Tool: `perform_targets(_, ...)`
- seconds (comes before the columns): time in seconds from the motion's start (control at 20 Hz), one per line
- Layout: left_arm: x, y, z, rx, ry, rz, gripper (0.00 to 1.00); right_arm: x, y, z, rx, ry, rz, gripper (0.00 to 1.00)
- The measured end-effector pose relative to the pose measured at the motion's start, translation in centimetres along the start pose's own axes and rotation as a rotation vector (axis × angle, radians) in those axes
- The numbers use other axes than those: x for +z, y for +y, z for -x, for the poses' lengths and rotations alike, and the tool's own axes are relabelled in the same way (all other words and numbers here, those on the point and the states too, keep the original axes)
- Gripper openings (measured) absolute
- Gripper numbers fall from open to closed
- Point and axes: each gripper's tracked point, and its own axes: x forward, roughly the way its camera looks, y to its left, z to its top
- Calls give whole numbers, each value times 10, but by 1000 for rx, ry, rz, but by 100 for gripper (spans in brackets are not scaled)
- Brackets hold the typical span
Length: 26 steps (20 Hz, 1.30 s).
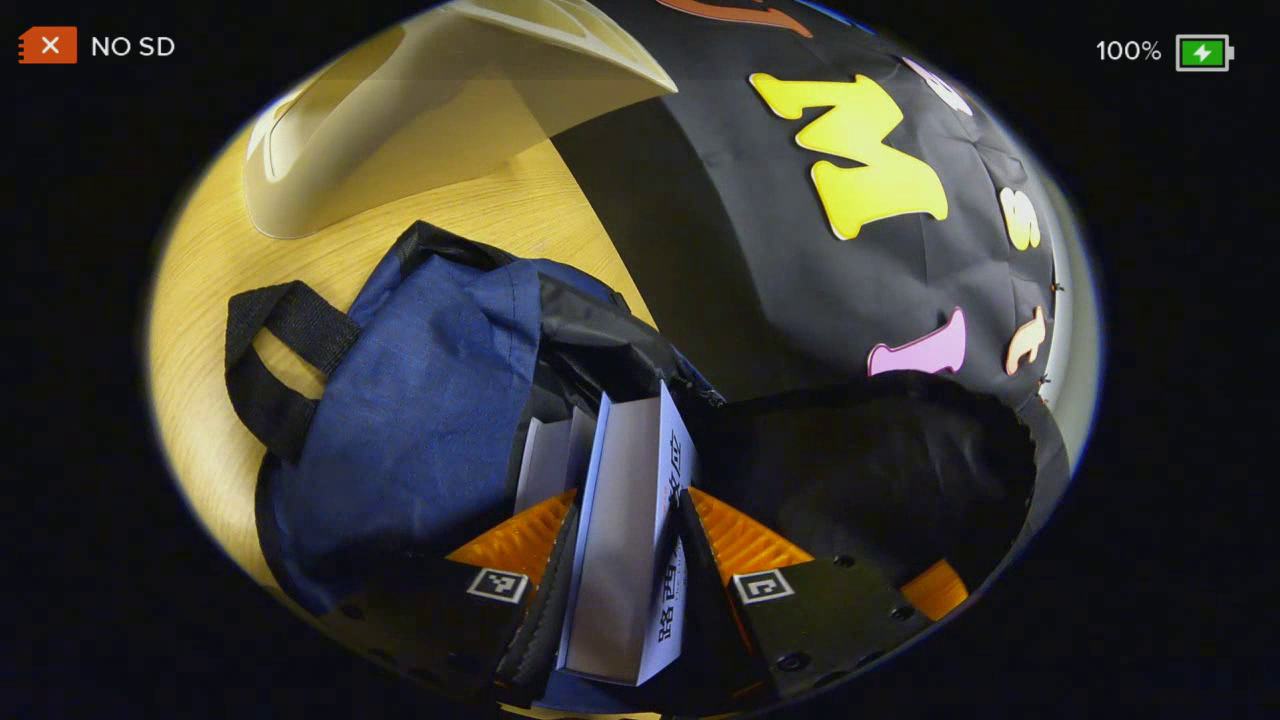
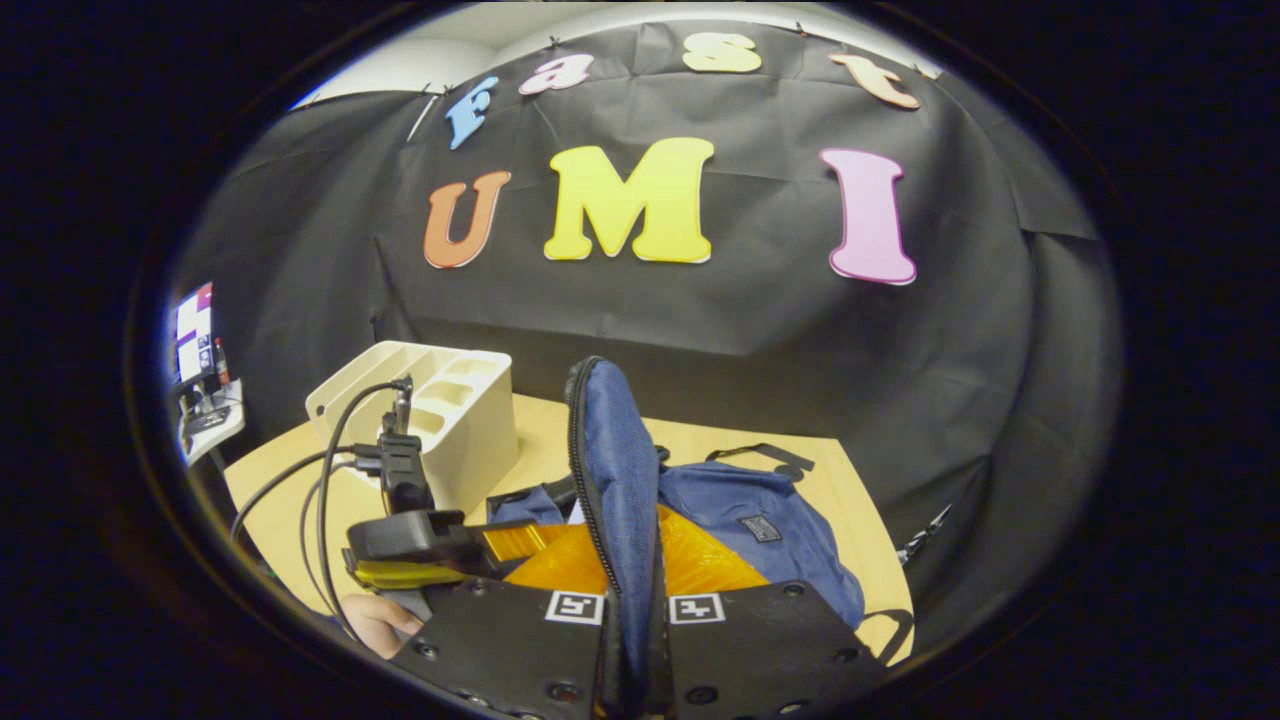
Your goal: Open the schoolbag, grab two books from the bookshelf and put them into the schoolbag.
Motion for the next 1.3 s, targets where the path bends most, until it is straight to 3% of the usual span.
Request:
perform_targets(0.25, -6, 4, 11, 89, 19, -177, 66, -7, -8, 0, -20, 4, -9, 10)
perform_targets(0.3, -6, 10, 17, 134, 25, -235, 70, -12, -8, 0, -21, 13, -7, 10)
perform_targets(0.35, -2, 14, 21, 161, 18, -287, 92, -15, -10, -1, -28, 20, -6, 10)
perform_targets(0.4, 4, 11, 25, 167, -2, -327, 93, -17, -11, 0, -31, 24, -5, 10)
perform_targets(0.65, 20, 9, 54, 174, -48, -432, 94, -23, -17, 5, -53, 24, -7, 10)
perform_targets(1.05, 52, 24, 111, 209, -139, -506, 94, -52, -26, 17, -96, 53, -47, 13)
perform_targets(1.1, 56, 24, 121, 211, -160, -525, 94, -54, -29, 20, -119, 49, -37, 27)
perform_targets(1.15, 62, 22, 133, 207, -187, -550, 93, -56, -31, 22, -142, 50, -30, 28)
perform_targets(1.2, 67, 19, 144, 202, -211, -587, 93, -59, -31, 24, -160, 48, -19, 41)
perform_targets(1.25, 72, 18, 158, 209, -240, -624, 93, -61, -31, 25, -174, 44, -19, 37)
perform_targets(1.3, 78, 17, 170, 214, -271, -656, 93, -64, -30, 28, -188, 48, -22, 46)
